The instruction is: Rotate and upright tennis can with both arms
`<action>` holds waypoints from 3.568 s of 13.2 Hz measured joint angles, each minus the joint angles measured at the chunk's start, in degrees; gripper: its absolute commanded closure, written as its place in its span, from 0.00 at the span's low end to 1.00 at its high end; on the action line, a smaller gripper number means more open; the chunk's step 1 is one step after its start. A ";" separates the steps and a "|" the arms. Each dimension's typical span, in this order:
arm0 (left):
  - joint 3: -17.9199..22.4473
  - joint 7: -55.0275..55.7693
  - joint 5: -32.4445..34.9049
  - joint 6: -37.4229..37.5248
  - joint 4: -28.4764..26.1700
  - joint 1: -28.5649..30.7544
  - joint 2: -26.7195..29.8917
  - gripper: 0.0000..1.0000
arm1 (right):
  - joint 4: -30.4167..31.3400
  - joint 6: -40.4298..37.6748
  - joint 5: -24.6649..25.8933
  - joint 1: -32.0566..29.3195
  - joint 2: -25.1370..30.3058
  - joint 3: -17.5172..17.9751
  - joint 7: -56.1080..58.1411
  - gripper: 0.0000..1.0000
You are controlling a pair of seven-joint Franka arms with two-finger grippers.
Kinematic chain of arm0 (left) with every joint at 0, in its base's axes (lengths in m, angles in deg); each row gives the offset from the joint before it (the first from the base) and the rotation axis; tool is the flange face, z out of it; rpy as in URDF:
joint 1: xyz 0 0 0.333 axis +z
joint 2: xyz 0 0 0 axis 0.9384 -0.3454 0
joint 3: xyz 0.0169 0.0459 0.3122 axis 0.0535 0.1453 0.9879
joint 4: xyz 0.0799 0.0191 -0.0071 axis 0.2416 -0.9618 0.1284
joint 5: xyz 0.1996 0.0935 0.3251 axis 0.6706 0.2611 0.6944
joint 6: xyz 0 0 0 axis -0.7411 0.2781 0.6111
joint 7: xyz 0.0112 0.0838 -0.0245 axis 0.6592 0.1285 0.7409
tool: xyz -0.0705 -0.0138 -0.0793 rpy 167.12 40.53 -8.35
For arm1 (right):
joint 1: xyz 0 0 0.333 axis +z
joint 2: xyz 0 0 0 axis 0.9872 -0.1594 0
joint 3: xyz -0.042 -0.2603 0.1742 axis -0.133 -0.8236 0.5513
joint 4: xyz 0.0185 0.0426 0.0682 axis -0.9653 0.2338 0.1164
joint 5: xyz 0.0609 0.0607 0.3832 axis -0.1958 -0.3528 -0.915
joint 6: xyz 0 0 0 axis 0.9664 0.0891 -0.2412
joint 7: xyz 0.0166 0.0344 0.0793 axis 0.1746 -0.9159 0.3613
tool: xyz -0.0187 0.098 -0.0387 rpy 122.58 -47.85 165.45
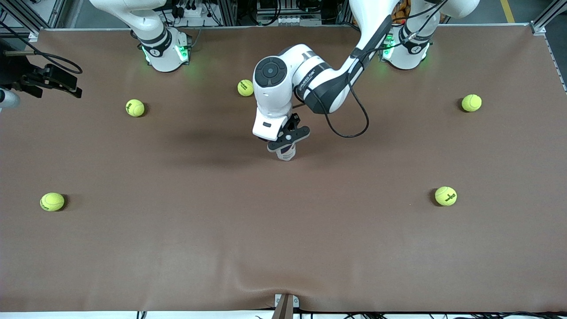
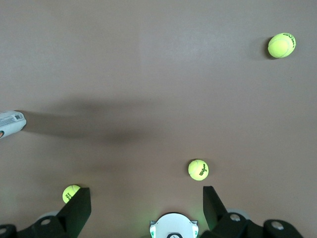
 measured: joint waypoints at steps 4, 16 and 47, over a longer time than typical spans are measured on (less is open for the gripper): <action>0.05 0.12 0.00 0.31 0.35 0.06 3.44 0.00 | 0.01 0.00 0.00 0.03 -0.01 0.00 0.00 0.00; 1.17 -14.78 0.31 6.49 0.58 15.13 13.96 0.00 | 0.03 0.01 0.04 0.02 -0.06 -0.23 -0.01 0.00; -1.52 -60.19 0.33 24.43 -9.30 47.11 35.93 0.00 | 0.07 0.03 0.04 0.09 -0.11 -0.17 -0.01 0.00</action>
